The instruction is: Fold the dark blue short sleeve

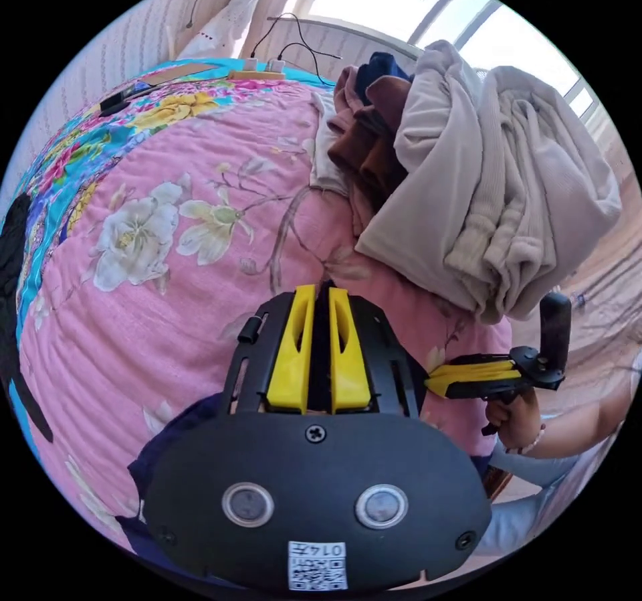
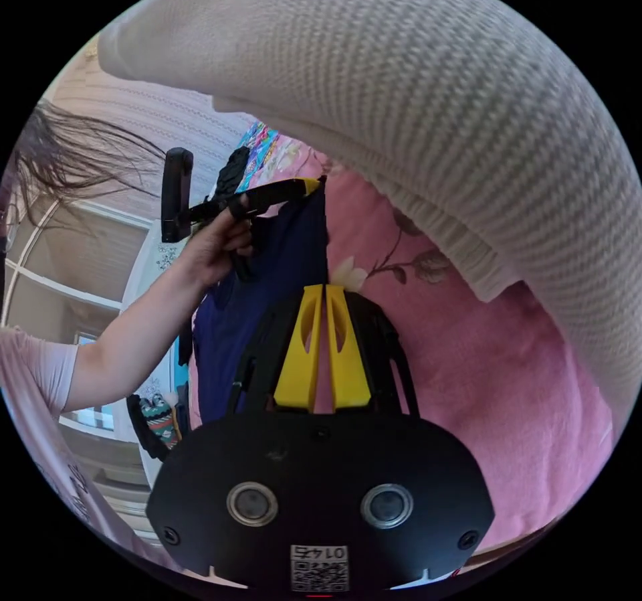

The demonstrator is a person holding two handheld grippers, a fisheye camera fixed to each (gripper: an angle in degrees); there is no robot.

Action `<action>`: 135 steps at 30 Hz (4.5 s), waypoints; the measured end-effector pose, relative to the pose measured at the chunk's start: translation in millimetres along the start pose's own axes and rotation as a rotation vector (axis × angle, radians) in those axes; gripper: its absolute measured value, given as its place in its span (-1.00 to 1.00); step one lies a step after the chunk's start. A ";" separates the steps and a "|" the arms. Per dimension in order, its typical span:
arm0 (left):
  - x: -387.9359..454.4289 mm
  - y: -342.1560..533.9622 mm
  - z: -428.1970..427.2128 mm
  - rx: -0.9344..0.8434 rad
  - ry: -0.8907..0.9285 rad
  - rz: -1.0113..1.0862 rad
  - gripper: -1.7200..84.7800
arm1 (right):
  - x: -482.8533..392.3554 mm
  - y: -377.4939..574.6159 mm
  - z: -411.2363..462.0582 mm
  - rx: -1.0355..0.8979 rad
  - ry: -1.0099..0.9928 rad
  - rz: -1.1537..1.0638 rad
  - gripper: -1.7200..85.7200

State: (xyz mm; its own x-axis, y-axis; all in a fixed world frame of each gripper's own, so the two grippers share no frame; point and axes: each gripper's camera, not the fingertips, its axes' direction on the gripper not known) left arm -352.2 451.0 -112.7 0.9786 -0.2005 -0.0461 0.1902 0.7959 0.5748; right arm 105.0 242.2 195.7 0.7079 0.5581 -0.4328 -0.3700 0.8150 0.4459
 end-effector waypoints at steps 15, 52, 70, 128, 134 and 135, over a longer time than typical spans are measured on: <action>-21.4 406.6 -279.5 0.236 -0.453 -0.932 -0.97 | -185.6 -8.3 43.2 -0.259 0.145 -0.264 -0.96; -86.5 599.3 -424.6 0.578 -0.230 -1.358 -0.98 | -899.4 4.3 570.1 -0.878 -0.067 -1.309 -0.86; -76.9 563.5 -411.0 0.466 -0.349 -1.263 -0.92 | -885.3 -15.4 560.6 -0.863 -0.024 -1.221 -0.82; 87.0 -22.9 -10.3 0.086 -0.102 -0.089 -0.80 | 46.6 -64.3 -11.2 -0.131 0.017 -0.087 -0.79; 89.5 -36.1 28.6 -0.018 -0.106 -0.043 -0.96 | 94.7 -63.0 -15.9 -0.144 -0.007 -0.030 -0.95; 89.6 -31.1 16.4 0.023 -0.111 -0.046 -0.97 | 96.6 -62.4 -18.3 -0.139 -0.013 -0.037 -0.96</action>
State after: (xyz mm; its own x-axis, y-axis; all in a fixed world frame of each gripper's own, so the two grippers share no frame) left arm -271.7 399.0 -121.3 0.9539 -0.2997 0.0169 0.2319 0.7714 0.5926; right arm 185.5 248.0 111.7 0.7298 0.5260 -0.4367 -0.4227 0.8492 0.3165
